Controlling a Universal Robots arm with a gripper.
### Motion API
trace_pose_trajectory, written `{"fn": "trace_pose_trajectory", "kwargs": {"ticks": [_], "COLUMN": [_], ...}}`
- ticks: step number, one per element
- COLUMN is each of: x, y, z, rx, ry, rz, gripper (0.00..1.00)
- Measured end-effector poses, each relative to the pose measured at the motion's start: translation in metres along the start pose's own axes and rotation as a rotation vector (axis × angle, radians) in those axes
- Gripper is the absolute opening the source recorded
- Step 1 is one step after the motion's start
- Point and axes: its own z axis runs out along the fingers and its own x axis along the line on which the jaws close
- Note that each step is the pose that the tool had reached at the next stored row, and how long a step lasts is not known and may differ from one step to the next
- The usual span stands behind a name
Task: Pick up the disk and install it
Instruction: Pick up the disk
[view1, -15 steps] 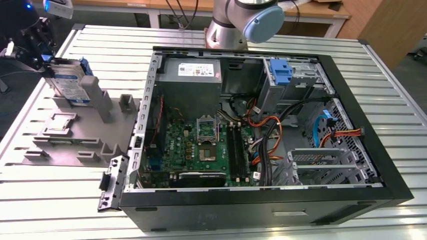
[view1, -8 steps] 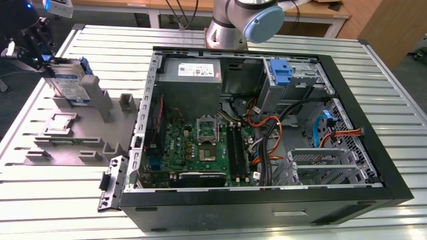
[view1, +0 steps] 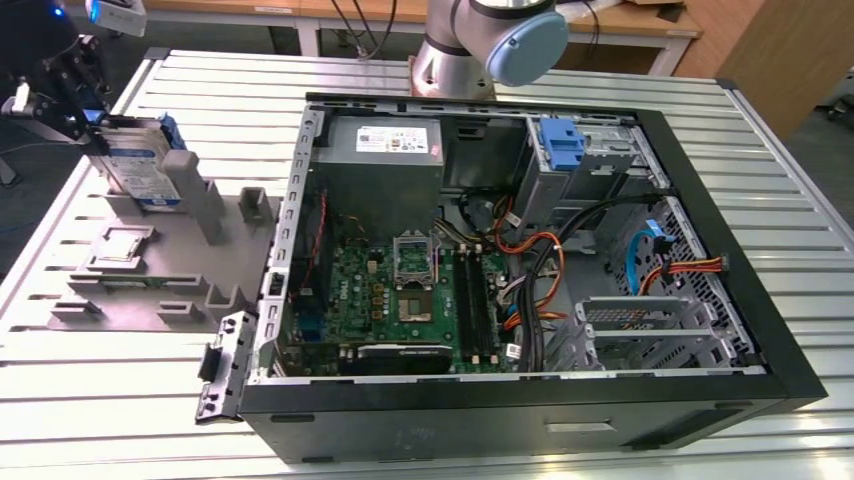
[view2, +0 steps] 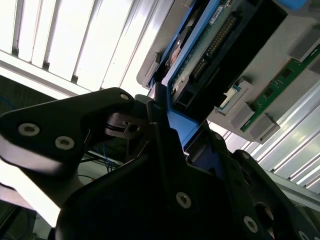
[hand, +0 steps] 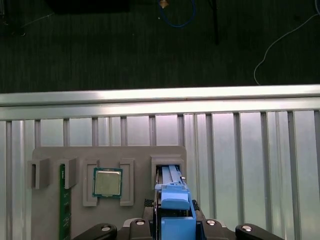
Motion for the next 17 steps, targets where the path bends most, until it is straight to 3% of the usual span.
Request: {"fn": "trace_pose_trajectory", "kwargs": {"ticks": [7, 9, 10, 13, 17], "x": [0.0, 0.0, 0.0, 0.0, 0.0], "y": [0.0, 0.0, 0.0, 0.0, 0.0], "z": [0.0, 0.0, 0.0, 0.0, 0.0], "rx": [0.0, 0.0, 0.0, 0.0, 0.0001], "ry": [0.0, 0.0, 0.0, 0.0, 0.0], "rz": [0.001, 0.001, 0.001, 0.001, 0.002], "gripper": [0.37, 0.38, 0.45, 0.45, 0.36]}}
